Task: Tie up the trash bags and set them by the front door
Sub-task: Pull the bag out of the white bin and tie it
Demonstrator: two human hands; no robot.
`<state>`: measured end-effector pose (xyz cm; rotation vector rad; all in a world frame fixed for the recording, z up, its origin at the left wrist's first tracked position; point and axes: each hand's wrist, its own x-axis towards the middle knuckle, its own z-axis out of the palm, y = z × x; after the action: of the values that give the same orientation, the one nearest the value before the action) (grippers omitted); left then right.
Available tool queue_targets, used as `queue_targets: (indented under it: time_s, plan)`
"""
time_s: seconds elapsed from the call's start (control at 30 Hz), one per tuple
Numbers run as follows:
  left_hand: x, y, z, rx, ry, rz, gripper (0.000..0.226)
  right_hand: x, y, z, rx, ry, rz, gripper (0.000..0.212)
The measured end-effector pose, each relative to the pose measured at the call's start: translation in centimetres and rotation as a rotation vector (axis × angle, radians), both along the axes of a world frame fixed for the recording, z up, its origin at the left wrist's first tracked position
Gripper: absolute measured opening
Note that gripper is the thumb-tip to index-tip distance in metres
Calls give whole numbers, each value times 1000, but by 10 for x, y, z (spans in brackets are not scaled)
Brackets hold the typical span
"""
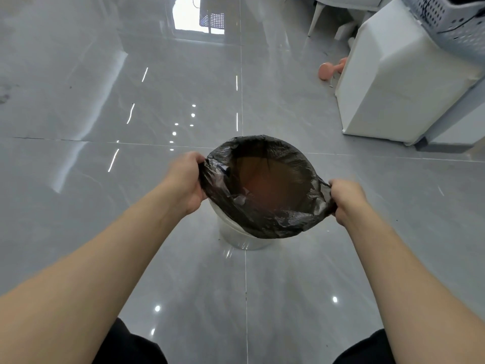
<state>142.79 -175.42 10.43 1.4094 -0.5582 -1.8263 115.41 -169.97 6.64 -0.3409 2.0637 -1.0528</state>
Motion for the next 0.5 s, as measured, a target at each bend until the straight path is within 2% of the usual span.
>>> queue_targets:
  time_s: [0.13, 0.27, 0.33, 0.43, 0.5]
  plan:
    - [-2, -1, 0, -102, -73, 76, 13, 6, -8, 22, -136, -75, -80, 8]
    - [1, -7, -1, -145, 15, 185, 11, 8, -9, 33, -300, -101, -51, 18]
    - [4, -10, 0, -166, 103, 210, 11, 5, -9, 33, -270, -25, 30, 24]
    - [5, -11, 2, -203, 224, 207, 23, 2, -6, 26, -133, 190, 149, 13]
    - [5, -10, 5, -218, 280, 201, 30, 1, -4, 22, -70, 263, 191, 9]
